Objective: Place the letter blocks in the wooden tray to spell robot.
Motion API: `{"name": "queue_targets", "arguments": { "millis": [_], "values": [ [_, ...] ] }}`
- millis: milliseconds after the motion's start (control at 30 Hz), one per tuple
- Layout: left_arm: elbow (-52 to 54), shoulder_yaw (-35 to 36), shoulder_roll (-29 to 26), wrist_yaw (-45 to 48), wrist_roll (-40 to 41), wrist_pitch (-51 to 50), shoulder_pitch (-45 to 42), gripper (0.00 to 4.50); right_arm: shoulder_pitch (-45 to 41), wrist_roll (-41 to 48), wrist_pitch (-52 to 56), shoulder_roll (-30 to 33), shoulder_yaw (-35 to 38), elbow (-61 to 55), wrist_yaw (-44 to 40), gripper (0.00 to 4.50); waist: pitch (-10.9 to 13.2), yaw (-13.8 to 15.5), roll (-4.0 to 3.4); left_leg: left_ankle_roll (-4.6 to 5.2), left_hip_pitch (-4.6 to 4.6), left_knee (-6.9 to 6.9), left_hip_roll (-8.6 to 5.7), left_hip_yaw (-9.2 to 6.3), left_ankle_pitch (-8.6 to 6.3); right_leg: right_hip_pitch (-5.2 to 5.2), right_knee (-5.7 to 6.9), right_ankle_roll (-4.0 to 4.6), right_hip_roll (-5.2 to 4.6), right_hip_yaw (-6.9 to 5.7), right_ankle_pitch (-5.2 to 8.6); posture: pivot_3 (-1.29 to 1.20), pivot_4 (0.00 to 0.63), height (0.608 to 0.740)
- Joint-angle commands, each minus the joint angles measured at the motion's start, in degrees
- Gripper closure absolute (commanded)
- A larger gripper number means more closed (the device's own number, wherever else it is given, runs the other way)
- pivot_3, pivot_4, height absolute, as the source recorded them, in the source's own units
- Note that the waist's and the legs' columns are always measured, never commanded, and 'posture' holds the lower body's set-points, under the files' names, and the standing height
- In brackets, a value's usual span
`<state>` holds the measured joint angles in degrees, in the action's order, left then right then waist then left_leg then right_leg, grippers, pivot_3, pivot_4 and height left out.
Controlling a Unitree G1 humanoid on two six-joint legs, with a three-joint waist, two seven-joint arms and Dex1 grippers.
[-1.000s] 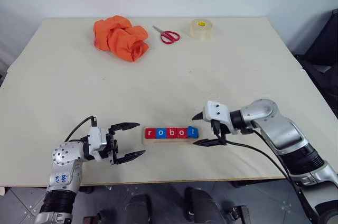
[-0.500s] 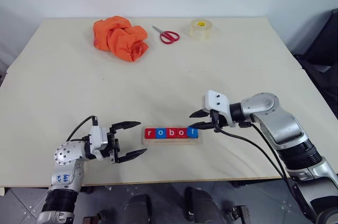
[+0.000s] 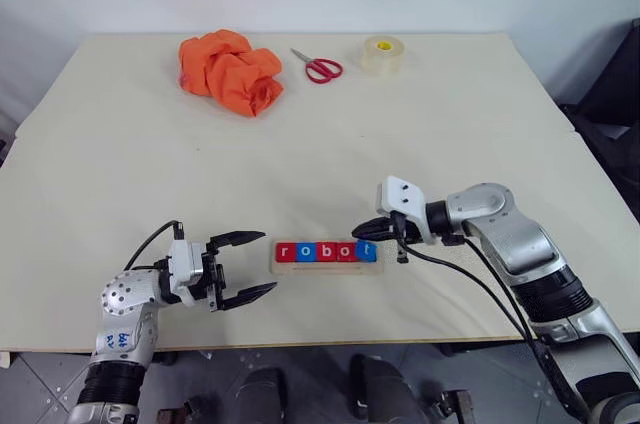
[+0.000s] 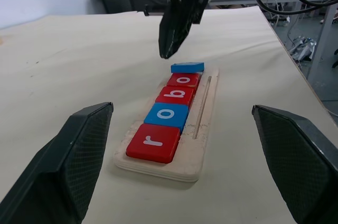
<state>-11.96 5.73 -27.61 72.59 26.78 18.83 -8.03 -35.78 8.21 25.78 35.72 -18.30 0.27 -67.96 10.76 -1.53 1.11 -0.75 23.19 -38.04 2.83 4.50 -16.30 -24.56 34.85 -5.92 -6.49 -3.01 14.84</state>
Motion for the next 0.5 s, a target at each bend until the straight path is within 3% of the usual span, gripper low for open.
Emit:
{"name": "queue_targets", "arguments": {
  "millis": [33, 500],
  "values": [
    [1.91, 0.77, -0.43, -0.38, 0.5, 0.7, 0.64, 0.0, 0.42, -0.9, -2.05, 0.9, -0.44, -0.24, -0.65, 4.45, 0.0, 0.0, 0.0, 0.0, 0.0, 0.0, 0.0, 0.0, 0.0, 0.0, 0.0, 0.0, 0.0, 0.0, 0.0, 0.0, 0.15, 0.74],
    [1.57, 0.97, -0.43, -1.28, 0.43, 0.24, -0.45, 0.0, 0.5, 4.18, -4.77, 0.6, 4.88, -4.4, -1.45, 4.45, 0.0, 0.03, 0.0, 0.0, -0.01, 0.0, 0.01, -0.01, 0.0, 0.0, 0.01, 0.0, 0.01, 0.0, 0.0, 0.0, 0.15, 0.74]
  ]
}}
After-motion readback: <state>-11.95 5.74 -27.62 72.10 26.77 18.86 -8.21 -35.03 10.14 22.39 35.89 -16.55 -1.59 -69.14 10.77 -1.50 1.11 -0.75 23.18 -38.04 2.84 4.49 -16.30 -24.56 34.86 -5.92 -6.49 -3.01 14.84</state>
